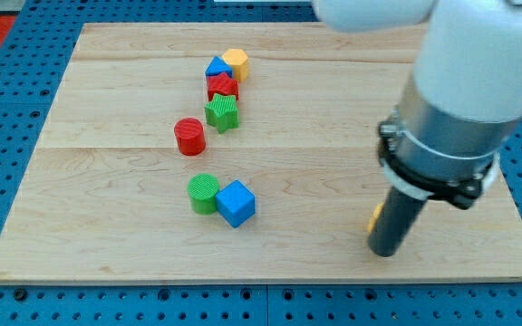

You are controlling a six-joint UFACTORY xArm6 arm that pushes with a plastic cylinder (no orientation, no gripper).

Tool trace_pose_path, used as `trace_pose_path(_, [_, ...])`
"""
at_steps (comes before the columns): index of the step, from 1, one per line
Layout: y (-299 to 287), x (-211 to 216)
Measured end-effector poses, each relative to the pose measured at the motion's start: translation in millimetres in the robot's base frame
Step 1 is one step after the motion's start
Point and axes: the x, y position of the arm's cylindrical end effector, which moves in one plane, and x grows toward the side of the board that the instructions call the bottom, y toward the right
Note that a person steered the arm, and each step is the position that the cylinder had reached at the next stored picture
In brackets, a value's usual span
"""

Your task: Push the yellow heart a bit right

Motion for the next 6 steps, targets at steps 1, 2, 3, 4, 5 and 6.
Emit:
trace_pose_path(1, [-39, -1])
trace_pose_path(2, [-52, -21])
trace_pose_path(3, [-26, -30])
trace_pose_path(4, [17, -30])
trace_pose_path(5, [59, -30])
trace_pose_path(6, [80, -33])
